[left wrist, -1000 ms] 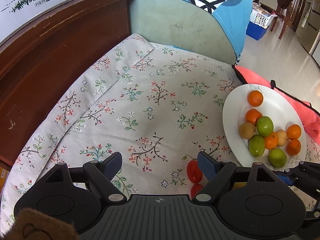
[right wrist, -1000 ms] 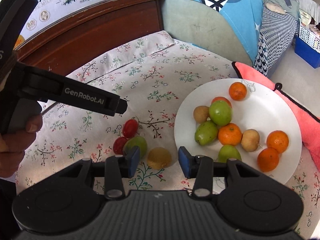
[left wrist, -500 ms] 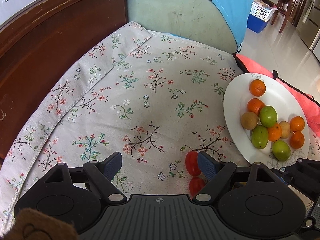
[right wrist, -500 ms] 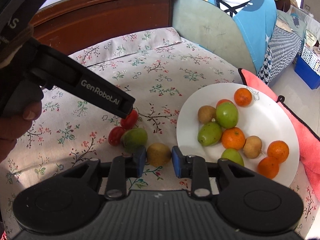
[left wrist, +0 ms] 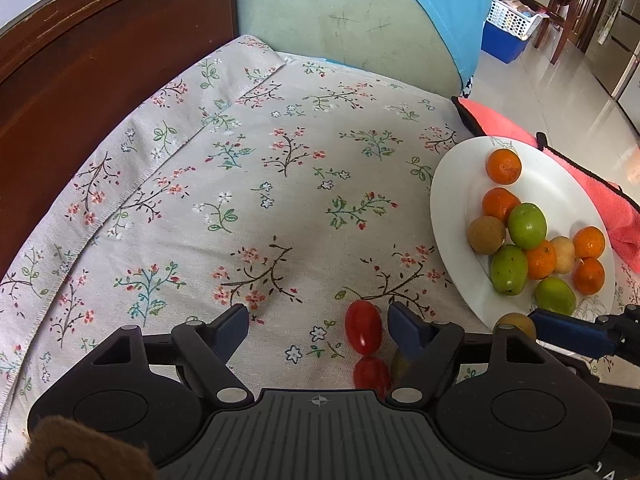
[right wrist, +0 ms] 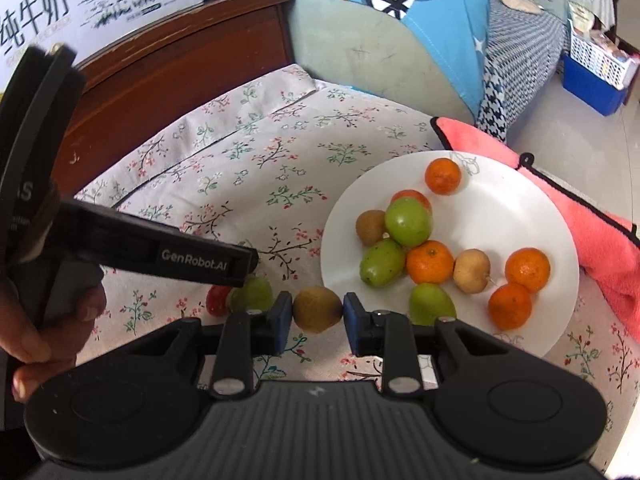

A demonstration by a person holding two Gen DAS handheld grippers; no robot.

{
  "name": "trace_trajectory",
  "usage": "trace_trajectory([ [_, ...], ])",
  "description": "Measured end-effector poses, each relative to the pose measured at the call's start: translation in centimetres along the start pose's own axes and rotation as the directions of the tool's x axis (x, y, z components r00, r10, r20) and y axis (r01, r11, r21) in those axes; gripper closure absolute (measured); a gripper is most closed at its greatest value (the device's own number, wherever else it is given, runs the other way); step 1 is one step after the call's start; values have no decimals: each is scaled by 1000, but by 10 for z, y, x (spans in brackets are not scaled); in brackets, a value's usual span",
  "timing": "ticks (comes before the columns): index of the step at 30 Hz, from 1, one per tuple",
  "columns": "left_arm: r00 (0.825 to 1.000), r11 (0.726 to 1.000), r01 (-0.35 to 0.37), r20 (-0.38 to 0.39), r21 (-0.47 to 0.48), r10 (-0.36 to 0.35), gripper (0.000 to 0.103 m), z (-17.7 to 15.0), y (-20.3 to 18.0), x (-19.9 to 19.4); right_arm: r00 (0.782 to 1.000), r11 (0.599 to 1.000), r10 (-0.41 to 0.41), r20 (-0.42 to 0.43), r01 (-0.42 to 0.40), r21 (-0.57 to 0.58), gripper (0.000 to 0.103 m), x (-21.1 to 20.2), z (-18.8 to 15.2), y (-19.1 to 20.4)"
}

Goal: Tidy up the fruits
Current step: 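Close the left tool on a red cherry tomato while the right tool closes on a brown kiwi, then carry the tomato with the left tool while the right tool carries the kiwi to the plate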

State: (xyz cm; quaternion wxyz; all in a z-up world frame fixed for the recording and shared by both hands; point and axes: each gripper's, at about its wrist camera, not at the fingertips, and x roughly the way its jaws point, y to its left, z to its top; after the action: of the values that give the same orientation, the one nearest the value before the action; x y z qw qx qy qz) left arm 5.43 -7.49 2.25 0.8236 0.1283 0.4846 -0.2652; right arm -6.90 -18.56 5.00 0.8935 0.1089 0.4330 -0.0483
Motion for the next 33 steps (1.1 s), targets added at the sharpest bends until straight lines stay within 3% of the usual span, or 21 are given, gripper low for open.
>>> trace_trajectory([
  [4,1000,1000,-9,5,-5,9,36,-1,-2,5,1000,999,-4,15,4,53,75,-4,3,-9],
  [7,999,1000,-17,28,0,17,51,0,-4,6,1000,997,3,17,-4,77,75,-5,4,-12],
  [11,999,1000,16,44,-4,-16,77,1,-5,4,1000,996,1,21,-2,88,75,-7,4,-14],
  [13,999,999,30,41,-15,-29,84,1,-5,3,1000,995,-1,21,-1,95,75,-7,5,-15],
  [19,998,996,64,34,-61,-62,86,0,1,1,1000,995,-2,23,0,99,75,-7,6,-15],
  [27,995,988,102,17,-114,-101,76,-1,9,-2,1000,996,2,19,-4,92,75,-6,6,-14],
  [29,994,989,105,13,-108,-104,72,-3,8,-4,1000,996,3,19,-5,89,75,-6,6,-14],
  [33,998,996,66,20,-64,-65,72,-7,1,-4,1000,996,6,22,-8,89,75,-7,7,-13],
])
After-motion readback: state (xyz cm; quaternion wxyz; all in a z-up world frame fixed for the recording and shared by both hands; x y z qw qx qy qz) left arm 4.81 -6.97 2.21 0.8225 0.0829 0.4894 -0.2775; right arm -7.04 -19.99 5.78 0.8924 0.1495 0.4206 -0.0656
